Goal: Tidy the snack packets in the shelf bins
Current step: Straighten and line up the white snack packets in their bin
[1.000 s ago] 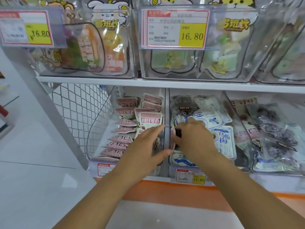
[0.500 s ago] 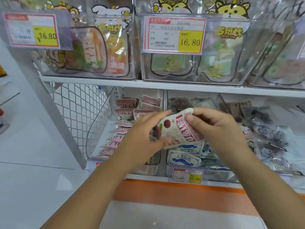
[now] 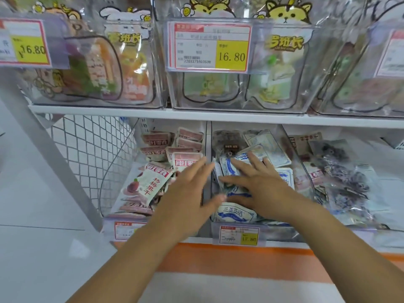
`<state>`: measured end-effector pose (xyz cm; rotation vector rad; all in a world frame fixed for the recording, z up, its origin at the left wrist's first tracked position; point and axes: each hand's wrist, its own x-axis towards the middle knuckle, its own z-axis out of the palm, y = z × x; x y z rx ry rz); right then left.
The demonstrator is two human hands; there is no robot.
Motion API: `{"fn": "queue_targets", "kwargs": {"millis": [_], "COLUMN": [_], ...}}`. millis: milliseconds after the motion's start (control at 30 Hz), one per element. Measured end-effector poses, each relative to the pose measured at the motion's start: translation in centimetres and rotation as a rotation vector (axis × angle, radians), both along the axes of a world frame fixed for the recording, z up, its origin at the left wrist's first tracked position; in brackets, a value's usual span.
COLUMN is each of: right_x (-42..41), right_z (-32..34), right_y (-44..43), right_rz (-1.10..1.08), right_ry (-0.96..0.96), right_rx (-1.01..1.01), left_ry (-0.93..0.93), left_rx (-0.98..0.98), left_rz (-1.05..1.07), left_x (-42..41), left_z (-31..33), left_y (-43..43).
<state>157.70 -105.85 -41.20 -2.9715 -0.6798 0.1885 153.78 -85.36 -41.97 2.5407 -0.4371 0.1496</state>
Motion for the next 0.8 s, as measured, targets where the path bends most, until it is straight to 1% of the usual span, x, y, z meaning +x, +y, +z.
{"fn": "queue_targets", "kwargs": {"millis": [67,133,167,200,233,267,300,333,400,433,500,567,633,667,733,800], "right_x": [0.1,0.3,0.5,0.9,1.6,2.7,4.2,5.7,8.2,9.1,9.7,8.4,5.7,3.9,0.4,-2.2], "right_z": [0.4,1.6,2.3,2.8,3.0,2.8,2.3,1.7,0.5,0.0,-0.4,-0.2,0.5,1.1,2.1,3.0], "right_y": [0.0,-0.8,-1.0,-1.0,-0.7,-0.1,0.5,1.2,2.2,2.5,2.6,2.4,1.5,0.8,-1.1,-3.6], "right_rz": [-0.039,-0.098,-0.119,-0.145,-0.165,-0.177,-0.194,-0.213,-0.267,-0.294,-0.314,-0.258,-0.161,-0.148,-0.227,-0.355], "right_ry": [-0.002,0.035,0.003,-0.083,-0.211,-0.318,-0.346,-0.304,-0.15,-0.133,-0.211,-0.284,-0.372,-0.407,-0.435,-0.48], "right_rx": [-0.099,-0.139,-0.087,0.03,0.162,0.234,0.242,0.217,0.15,0.145,0.168,0.227,0.292,0.34,0.473,0.585], "left_ry": [0.003,-0.032,-0.041,-0.046,-0.047,-0.043,-0.04,-0.045,-0.053,-0.049,-0.037,-0.028,-0.036,-0.048,-0.073,-0.091], "left_rx": [0.023,0.016,0.02,0.026,0.025,0.018,0.009,0.002,-0.017,-0.027,-0.041,-0.046,-0.047,-0.046,-0.027,0.004], "left_rz": [-0.022,-0.027,-0.03,-0.037,-0.041,-0.043,-0.044,-0.044,-0.039,-0.036,-0.032,-0.021,-0.002,0.004,-0.004,-0.023], "left_x": [0.2,0.7,0.8,1.0,1.1,1.1,1.1,1.2,1.4,1.5,1.5,1.6,1.7,1.8,1.7,1.4], "left_z": [-0.7,-1.0,-1.1,-1.2,-1.2,-1.2,-1.2,-1.2,-1.0,-1.0,-1.0,-1.0,-0.7,-0.6,-0.3,-0.3], "left_y": [-0.2,0.3,0.6,0.8,1.0,0.9,0.9,0.8,0.6,0.6,0.6,0.6,0.4,0.2,-0.5,-1.3]}}
